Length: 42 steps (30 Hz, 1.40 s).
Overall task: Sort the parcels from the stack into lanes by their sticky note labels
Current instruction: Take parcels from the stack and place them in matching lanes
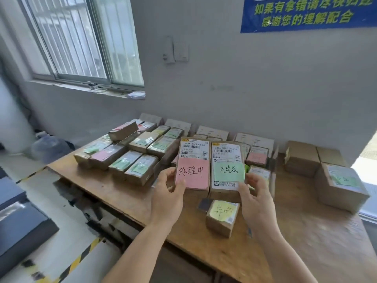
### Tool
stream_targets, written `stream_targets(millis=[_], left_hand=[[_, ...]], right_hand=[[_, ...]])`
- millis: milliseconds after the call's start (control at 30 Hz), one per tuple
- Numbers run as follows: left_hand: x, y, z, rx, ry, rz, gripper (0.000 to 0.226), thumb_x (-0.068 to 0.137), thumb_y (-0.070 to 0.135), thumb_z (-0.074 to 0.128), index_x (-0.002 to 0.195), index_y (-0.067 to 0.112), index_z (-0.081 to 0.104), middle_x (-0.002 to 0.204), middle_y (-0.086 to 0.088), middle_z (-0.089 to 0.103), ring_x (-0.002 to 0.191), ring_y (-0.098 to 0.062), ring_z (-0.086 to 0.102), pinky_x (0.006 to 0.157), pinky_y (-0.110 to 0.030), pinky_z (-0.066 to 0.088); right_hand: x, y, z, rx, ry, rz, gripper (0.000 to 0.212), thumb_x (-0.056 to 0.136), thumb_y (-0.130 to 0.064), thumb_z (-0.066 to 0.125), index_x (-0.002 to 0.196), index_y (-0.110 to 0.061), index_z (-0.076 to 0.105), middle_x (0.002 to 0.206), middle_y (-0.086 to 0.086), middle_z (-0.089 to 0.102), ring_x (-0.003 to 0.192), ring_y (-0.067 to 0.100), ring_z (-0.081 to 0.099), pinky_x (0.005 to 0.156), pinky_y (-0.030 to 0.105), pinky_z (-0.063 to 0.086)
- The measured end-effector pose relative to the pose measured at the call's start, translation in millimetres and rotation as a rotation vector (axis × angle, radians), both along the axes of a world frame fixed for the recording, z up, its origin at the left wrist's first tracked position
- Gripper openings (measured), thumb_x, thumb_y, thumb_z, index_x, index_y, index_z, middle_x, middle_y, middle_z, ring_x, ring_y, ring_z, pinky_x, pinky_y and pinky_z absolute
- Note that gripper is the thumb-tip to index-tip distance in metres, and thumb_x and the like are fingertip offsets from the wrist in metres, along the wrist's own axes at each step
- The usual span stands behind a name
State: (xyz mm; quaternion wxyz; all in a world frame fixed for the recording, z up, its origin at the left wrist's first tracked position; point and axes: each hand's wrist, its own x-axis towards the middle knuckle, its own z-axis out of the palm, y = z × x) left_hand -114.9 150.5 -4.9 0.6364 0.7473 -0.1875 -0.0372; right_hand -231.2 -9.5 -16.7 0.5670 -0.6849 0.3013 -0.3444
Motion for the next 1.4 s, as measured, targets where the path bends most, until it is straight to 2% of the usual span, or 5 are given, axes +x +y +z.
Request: stream_targets(millis=[200,333,667,1000,1400], left_hand=[[27,47,-4,-0.031,0.061,0.028,0.019,0.092,0.029,0.06,0.105,0.042,0.054,0.102,0.017,0.063,0.091,0.011,0.055,0.064,-0.01,0.044],[52,60,-7,-0.054,0.101,0.058,0.02,0.091,0.026,0.061,0.106,0.038,0.054,0.101,0.013,0.064,0.09,0.007,0.058,0.061,-0.01,0.047],[153,67,-10,-0.021,0.136,0.141,0.018,0.092,0.029,0.061,0.098,0.041,0.05,0.098,0.016,0.059,0.082,0.015,0.056,0.05,-0.001,0.04],[232,62,-23,0.004,0.186,0.139,0.026,0.091,0.03,0.061,0.115,0.032,0.053,0.107,0.009,0.062,0.103,-0.012,0.059,0.074,-0.021,0.051],[267,70,-45,-0.056,0.341,-0.002,0.025,0.092,0.023,0.06,0.115,0.031,0.053,0.109,0.003,0.064,0.105,-0.013,0.061,0.085,-0.032,0.055]], right_hand=[[30,42,-4,0.004,0.036,0.021,0.021,0.094,-0.025,0.057,0.111,-0.034,0.048,0.103,-0.02,0.059,0.092,-0.001,0.06,0.054,0.008,0.047],[59,57,-11,0.075,0.048,0.024,0.022,0.093,-0.027,0.057,0.112,-0.032,0.045,0.104,-0.014,0.057,0.09,0.011,0.062,0.064,0.03,0.055],[172,65,-71,0.107,0.244,-0.051,0.046,0.095,-0.029,0.053,0.135,-0.025,0.033,0.129,0.002,0.05,0.101,0.013,0.05,0.079,0.029,0.048],[241,77,-125,0.219,0.454,-0.055,0.045,0.097,-0.024,0.049,0.137,-0.026,0.03,0.139,0.005,0.035,0.077,0.006,0.044,0.075,0.022,0.041],[262,91,-87,-0.082,0.397,-0.117,0.048,0.095,-0.029,0.054,0.139,-0.024,0.036,0.143,-0.001,0.039,0.131,0.017,0.036,0.105,0.034,0.034]])
